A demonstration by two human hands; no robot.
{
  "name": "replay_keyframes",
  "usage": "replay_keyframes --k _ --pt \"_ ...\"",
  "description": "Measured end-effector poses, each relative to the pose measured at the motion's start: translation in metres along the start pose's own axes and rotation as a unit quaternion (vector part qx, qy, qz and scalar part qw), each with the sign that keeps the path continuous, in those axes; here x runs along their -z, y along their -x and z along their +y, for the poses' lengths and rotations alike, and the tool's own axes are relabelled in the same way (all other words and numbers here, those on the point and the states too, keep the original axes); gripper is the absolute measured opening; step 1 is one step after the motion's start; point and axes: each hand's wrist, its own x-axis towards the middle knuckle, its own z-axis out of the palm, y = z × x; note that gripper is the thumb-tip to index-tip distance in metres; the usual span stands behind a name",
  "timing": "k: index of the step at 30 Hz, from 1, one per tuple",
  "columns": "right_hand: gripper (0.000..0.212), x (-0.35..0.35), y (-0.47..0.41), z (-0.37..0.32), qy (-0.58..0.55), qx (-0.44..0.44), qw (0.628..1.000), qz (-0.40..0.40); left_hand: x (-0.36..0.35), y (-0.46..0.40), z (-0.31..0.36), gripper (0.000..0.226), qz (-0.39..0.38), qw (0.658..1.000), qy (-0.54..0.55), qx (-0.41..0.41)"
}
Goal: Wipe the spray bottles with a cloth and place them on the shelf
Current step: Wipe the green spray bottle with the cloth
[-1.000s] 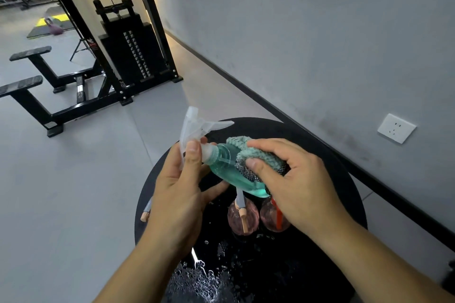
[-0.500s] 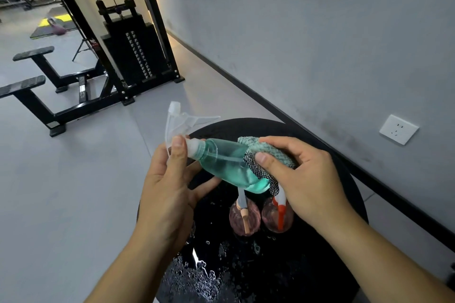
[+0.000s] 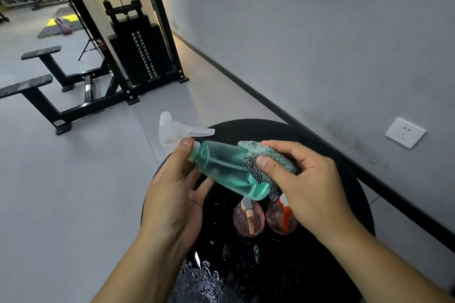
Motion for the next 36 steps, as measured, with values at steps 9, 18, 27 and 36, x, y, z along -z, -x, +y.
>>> replay_keyframes --k 9,18,27,36 --pt "0.023 0.001 0.000 0.007 0.042 0.009 0.999 0.019 0.000 0.008 0.001 0.028 -0.012 0.990 -0.127 0.055" --pt "0.033 -0.010 0.004 0.005 0.176 0.077 0.981 -0.016 -0.007 0.016 -0.011 0.024 -0.041 0.990 -0.099 0.089" --pt "0.024 -0.002 -0.003 0.005 0.165 0.046 0.985 -0.006 -0.005 0.013 -0.015 0.023 -0.072 0.990 -0.109 0.061" --pt "0.024 0.000 -0.002 0.003 0.187 0.050 0.981 -0.029 -0.005 0.012 -0.014 0.018 -0.086 0.990 -0.095 0.067"
